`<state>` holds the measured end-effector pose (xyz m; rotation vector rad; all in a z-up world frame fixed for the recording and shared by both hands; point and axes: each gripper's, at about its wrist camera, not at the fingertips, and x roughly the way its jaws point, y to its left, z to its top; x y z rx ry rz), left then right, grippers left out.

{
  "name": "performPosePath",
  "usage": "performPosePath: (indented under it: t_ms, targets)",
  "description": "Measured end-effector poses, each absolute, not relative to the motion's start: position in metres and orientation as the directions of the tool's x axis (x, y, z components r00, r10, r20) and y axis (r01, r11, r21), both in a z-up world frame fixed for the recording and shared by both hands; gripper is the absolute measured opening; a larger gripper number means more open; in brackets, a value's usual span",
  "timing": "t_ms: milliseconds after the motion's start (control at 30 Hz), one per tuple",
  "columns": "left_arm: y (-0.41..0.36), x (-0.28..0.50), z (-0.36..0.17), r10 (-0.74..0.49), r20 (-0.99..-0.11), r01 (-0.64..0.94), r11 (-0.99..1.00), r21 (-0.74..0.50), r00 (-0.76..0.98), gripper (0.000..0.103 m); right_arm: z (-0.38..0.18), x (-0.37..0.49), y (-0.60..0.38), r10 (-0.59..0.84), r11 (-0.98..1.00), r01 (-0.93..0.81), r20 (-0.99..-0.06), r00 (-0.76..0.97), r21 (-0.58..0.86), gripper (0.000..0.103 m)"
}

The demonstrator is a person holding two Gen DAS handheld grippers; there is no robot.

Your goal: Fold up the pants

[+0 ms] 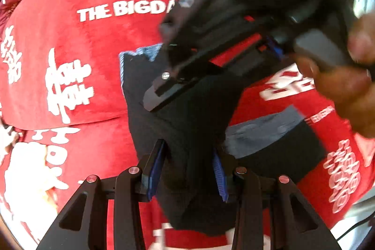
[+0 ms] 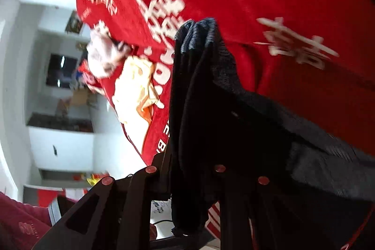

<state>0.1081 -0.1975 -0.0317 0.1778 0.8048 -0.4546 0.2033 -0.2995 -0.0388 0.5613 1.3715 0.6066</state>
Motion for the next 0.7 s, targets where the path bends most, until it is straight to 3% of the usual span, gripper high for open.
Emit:
performPosePath:
  t_ms: [333,700]
  targets:
    - [-0.308,0.068,-0.026,-0.409,-0.744,0.630,0.776,0.020,0.528,0.040,-0.025,0.130,-0.436,0.705,0.661,0.068,-0.650,0.284,0.747,0.018]
    - [-0.408,0.030,-0.094,-0.383,-0.843,0.758,0.651,0.044,0.378,0.040,-0.100,0.060,-0.542,0.632,0.663,0.230,-0.697,0.339,0.713,0.019]
